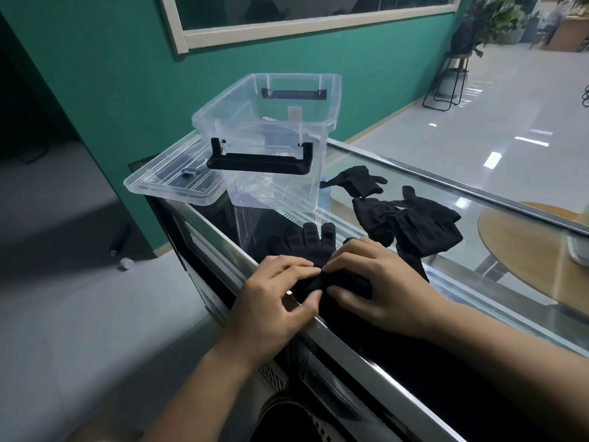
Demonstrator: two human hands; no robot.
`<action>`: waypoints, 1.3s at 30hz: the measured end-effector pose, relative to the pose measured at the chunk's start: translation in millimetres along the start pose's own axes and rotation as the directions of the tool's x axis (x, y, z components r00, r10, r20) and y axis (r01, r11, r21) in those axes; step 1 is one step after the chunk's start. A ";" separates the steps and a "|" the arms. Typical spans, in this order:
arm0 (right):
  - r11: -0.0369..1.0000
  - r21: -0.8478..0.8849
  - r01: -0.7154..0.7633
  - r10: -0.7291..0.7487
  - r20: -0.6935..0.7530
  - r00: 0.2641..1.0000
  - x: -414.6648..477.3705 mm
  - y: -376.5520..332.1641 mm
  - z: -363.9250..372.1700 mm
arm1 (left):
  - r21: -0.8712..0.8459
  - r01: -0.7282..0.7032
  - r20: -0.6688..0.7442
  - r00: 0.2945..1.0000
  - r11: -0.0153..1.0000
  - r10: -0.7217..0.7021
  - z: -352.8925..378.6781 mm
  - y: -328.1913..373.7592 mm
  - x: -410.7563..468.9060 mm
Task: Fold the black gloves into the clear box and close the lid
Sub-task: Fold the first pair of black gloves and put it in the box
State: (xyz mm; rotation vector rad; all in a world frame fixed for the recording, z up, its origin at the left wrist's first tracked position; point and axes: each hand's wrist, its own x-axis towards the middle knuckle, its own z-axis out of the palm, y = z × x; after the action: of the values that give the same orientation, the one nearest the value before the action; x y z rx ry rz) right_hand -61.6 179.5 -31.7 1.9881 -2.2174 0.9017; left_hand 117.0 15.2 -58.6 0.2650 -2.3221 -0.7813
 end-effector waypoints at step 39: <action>0.990 -0.069 -0.123 0.108 -0.189 0.976 3.1 13.8 9.4 | 0.261 -0.001 -0.071 0.997 0.965 0.020 11.2 6.4 21.4</action>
State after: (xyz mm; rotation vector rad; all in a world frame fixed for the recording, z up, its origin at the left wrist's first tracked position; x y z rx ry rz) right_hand -71.5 172.9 -43.7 1.6818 -2.2456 0.9501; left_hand 93.6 17.5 -50.1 0.3890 -2.3528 -0.4509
